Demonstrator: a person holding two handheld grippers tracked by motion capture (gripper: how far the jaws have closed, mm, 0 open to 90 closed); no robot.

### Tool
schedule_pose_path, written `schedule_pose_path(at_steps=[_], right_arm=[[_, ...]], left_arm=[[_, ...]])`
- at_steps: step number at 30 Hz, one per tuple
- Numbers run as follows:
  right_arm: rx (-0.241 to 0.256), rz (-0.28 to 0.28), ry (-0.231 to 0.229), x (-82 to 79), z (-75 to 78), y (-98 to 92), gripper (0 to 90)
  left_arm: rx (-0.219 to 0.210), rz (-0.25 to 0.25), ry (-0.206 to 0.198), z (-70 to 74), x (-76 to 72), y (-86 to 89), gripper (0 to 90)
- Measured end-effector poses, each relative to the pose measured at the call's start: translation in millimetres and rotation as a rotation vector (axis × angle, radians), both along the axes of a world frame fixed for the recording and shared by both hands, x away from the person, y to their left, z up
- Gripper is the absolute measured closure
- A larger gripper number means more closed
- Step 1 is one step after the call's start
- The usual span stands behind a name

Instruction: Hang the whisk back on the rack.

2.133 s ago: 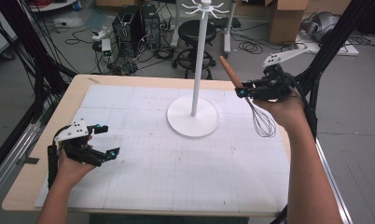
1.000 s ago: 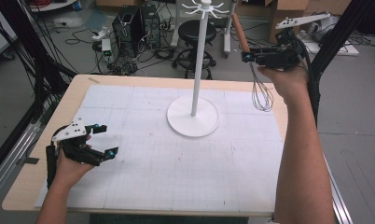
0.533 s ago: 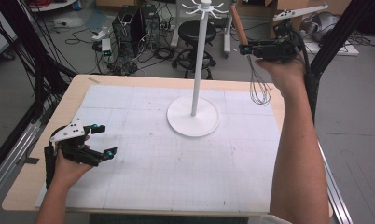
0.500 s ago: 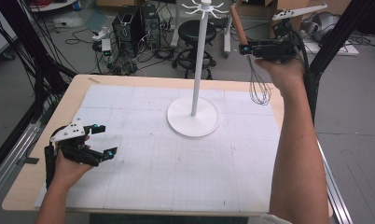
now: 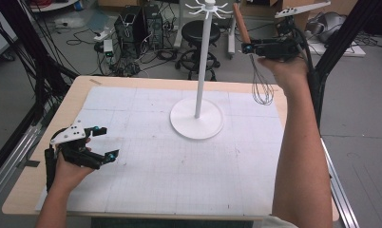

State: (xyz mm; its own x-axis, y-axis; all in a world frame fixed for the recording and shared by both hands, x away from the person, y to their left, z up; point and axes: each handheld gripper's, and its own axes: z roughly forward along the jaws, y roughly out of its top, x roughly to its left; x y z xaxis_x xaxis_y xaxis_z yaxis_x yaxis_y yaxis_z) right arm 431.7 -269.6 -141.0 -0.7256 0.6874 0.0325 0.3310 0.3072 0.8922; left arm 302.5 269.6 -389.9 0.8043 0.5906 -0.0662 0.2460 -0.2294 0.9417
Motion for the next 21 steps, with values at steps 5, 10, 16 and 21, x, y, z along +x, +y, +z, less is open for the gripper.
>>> schedule_pose_path(at_steps=[5,10,16,21], right_arm=[[0.007,-0.005,0.005,2.5,-1.1,-2.6,70.0],[0.000,0.013,0.007,5.2,-3.2,6.1,70.0],[-0.007,0.026,0.005,6.2,-3.9,13.2,70.0],[-0.006,0.032,0.019,9.7,-7.4,17.6,70.0]], left_arm=[[0.002,0.002,0.000,-0.3,0.3,0.1,1.7],[0.004,-0.001,0.000,-0.2,0.3,0.1,1.7],[0.001,0.002,0.001,-0.2,0.1,0.4,1.7],[0.000,0.001,0.000,-0.2,0.1,0.5,1.7]])
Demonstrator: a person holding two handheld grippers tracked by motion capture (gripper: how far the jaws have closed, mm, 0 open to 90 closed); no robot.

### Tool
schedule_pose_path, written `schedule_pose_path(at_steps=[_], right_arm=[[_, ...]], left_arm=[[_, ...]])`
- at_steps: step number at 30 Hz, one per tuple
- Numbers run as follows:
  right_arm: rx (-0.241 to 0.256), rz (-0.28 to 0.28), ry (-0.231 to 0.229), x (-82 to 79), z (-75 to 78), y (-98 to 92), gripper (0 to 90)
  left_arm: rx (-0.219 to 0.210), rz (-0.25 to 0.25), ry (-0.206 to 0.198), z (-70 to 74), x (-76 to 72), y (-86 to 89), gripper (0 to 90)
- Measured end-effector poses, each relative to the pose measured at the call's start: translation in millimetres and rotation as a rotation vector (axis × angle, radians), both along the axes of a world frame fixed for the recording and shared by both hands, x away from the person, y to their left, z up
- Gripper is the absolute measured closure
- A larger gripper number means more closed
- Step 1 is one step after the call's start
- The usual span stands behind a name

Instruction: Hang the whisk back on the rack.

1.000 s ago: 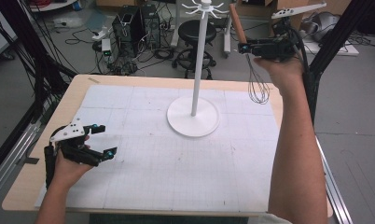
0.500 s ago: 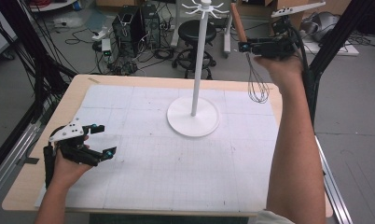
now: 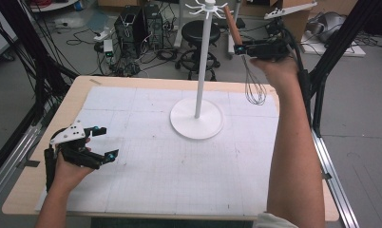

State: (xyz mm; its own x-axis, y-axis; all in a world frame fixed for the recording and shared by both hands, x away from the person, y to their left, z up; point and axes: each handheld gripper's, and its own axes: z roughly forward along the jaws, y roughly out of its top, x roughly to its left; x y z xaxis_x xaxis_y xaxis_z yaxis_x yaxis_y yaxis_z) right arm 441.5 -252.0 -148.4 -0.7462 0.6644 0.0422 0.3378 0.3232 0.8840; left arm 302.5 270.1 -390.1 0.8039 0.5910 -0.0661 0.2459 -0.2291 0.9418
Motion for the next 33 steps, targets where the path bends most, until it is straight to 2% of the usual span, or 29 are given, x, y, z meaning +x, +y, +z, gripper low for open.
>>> schedule_pose_path(at_steps=[5,21,33], right_arm=[[0.010,0.003,0.006,2.8,-4.1,1.9,69.9],[-0.005,0.024,0.026,14.4,-15.0,14.4,70.2],[-0.011,0.023,0.033,16.7,-15.8,18.0,69.6]], left_arm=[[0.001,0.003,-0.001,0.3,-0.4,0.9,1.7],[0.003,0.005,0.003,-0.3,-0.3,1.8,1.7],[0.002,0.007,0.003,-0.7,-0.2,2.9,1.7]])
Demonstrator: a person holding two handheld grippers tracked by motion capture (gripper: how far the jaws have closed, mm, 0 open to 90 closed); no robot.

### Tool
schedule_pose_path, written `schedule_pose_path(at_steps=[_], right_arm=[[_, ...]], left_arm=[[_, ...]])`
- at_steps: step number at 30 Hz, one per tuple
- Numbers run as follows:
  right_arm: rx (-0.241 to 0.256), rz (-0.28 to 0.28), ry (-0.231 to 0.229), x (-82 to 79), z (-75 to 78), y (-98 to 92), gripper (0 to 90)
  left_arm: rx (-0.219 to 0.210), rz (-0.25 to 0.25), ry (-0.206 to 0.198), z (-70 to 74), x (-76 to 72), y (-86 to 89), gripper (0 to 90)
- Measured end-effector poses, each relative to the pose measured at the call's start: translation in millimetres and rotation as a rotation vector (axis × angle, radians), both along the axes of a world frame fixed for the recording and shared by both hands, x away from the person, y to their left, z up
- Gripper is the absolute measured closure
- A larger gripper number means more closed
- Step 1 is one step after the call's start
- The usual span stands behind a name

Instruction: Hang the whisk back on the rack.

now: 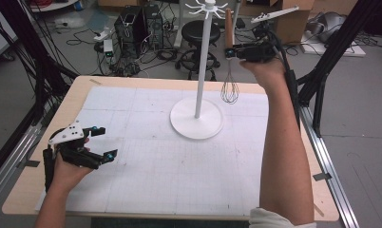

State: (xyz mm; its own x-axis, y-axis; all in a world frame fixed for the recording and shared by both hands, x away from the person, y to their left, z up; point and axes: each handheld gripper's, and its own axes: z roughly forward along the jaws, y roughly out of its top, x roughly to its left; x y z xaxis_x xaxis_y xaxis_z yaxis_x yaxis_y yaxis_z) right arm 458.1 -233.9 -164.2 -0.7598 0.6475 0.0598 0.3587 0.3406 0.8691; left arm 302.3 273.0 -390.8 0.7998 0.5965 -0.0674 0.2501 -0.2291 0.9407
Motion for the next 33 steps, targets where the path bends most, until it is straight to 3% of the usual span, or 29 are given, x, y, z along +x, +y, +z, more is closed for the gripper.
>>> schedule_pose_path(at_steps=[13,24,33], right_arm=[[0.000,-0.008,0.003,-5.0,-0.4,-2.9,60.2],[0.010,0.018,-0.011,-21.6,-6.7,-12.9,52.3],[-0.021,0.015,-0.041,-39.5,-18.3,-19.6,42.2]], left_arm=[[-0.002,-0.003,-0.001,0.5,-0.4,0.2,1.7],[-0.016,-0.003,-0.003,1.5,-0.5,1.4,1.7],[-0.020,-0.005,-0.008,2.6,-0.6,1.5,1.7]])
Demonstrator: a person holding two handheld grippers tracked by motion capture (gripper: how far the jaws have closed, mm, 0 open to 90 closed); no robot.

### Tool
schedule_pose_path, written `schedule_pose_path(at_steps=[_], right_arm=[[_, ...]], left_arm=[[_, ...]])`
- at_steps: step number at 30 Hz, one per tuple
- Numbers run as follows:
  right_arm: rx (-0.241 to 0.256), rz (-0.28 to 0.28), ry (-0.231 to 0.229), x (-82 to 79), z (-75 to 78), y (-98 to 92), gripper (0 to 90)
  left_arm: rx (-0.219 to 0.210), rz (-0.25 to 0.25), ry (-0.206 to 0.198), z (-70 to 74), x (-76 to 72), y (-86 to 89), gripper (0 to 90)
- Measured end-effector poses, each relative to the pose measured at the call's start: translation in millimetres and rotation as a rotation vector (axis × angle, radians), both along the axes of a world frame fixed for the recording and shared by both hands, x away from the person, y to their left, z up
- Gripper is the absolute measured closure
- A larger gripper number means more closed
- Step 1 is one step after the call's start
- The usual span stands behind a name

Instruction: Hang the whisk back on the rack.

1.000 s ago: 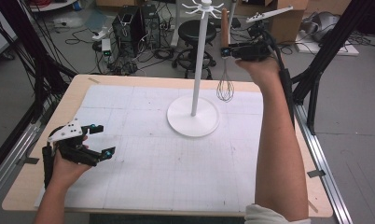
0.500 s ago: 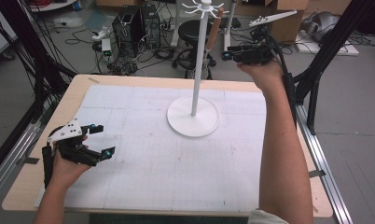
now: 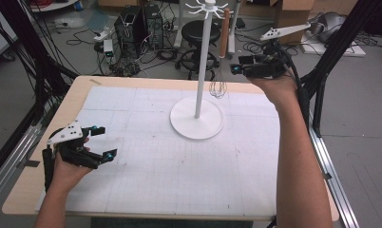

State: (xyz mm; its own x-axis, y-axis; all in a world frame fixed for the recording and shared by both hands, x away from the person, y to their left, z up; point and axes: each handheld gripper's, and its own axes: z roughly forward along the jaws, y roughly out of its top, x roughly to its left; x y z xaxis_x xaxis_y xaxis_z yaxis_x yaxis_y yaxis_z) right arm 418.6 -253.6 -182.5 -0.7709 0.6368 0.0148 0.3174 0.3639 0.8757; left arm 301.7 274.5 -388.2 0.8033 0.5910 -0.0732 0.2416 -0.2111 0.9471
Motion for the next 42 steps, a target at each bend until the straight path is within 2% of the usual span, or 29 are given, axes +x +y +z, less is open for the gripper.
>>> schedule_pose_path(at_steps=[4,7,11,13,16,18,20,23,27,35,38,42], right_arm=[[0.015,0.009,0.006,-7.5,-8.5,-5.1,39.9],[0.011,0.011,0.001,-14.0,-13.7,-7.8,36.6],[0.029,0.022,-0.011,-23.4,-22.6,-12.4,34.2],[-0.007,0.003,0.003,-26.4,-25.2,-11.6,30.5],[-0.024,0.013,0.000,-31.2,-25.1,-9.4,30.2],[0.010,0.027,-0.041,-36.4,-25.8,-10.0,30.8],[0.027,0.039,-0.039,-39.5,-29.3,-11.0,30.6],[0.013,0.038,-0.026,-42.9,-38.0,-12.4,29.9],[0.031,0.034,-0.021,-48.7,-52.2,-19.7,27.8],[0.050,0.035,-0.015,-60.1,-69.3,-28.8,24.9],[0.063,0.036,-0.018,-66.2,-79.3,-33.5,23.1],[0.074,0.044,0.001,-73.0,-97.3,-37.2,20.4]], left_arm=[[-0.004,0.000,-0.004,1.1,-0.1,1.0,1.7],[-0.007,0.000,-0.005,1.5,-0.1,0.9,1.7],[-0.007,0.000,-0.005,1.4,0.2,0.5,1.7],[-0.009,0.001,-0.004,1.5,-0.1,0.3,1.7],[-0.008,-0.002,-0.006,2.4,-0.4,0.5,1.7],[-0.009,0.000,-0.010,2.9,-0.5,0.9,1.7],[-0.012,0.001,-0.009,2.8,-0.5,0.9,1.7],[-0.008,-0.001,-0.006,2.3,-0.4,0.2,1.7],[-0.006,-0.002,-0.003,2.0,-0.2,0.1,1.7],[-0.010,0.001,-0.005,2.3,-0.4,0.6,1.7],[-0.011,-0.003,-0.004,2.1,-0.1,0.3,1.7],[-0.016,-0.004,-0.005,2.2,-0.1,0.0,1.7]])
